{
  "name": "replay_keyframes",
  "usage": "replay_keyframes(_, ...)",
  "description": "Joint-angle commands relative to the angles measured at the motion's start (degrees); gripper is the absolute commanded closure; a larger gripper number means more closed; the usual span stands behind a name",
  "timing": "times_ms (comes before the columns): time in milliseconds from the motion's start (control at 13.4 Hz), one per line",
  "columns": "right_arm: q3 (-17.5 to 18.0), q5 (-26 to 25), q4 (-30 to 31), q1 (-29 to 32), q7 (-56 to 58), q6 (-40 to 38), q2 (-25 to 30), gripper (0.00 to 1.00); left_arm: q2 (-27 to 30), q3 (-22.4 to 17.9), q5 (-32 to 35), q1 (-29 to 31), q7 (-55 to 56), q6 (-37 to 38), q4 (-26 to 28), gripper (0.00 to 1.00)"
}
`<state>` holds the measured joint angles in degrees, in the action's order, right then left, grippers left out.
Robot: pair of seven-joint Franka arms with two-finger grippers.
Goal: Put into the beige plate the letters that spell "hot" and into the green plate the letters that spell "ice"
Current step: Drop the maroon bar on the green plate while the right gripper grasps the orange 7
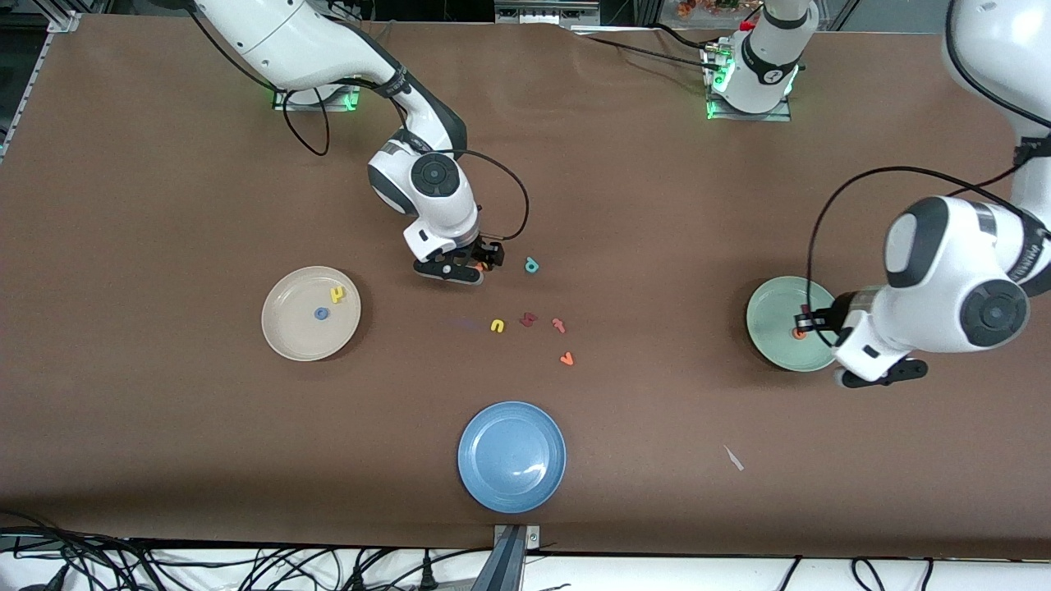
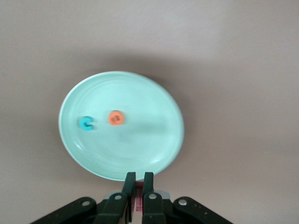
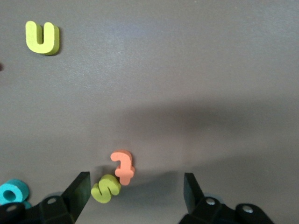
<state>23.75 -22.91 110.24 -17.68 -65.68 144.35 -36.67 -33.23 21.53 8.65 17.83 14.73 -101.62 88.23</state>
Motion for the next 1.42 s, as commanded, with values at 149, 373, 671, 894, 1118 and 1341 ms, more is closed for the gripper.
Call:
replay_keyframes(149,-0.81,-4.24,-2.39,-0.69,-1.47,0.31,-2.96,0.16,-6.84,0.62,3.31,-0.33,-0.66,-3.76,1.07,1.00)
replay_keyframes(373,-0.90,-5.13,-2.31,-0.60,-1.47,0.23,-2.96,0.26,-7.11,0.71,2.87,-0.51,-0.23,-3.94,1.34,0.26)
replay_keyframes(671,-1.51,-6.53,-2.13,-0.60,-1.39,0.23,-2.96,0.62,1.04,1.06,3.31,-0.16,-0.75,-3.15,-1.55,0.00)
replay_keyframes(894,-1.51,-6.62,-1.87,-0.60,-1.30,0.23,-2.96,0.82,7.73,1.15,2.96,-0.16,-0.84,-0.26,-4.27,0.00)
replay_keyframes(1118,-1.51,-6.62,-1.87,-0.52,-0.69,-0.04,-2.44,0.87,8.71,1.41,2.51,-0.95,-0.84,11.23,-14.18,0.00)
replay_keyframes(1341,-1.51,-5.92,-1.95,0.88,3.43,-3.62,1.24,0.87,8.71,1.68,2.43,-1.39,-2.76,13.91,-17.47,0.00)
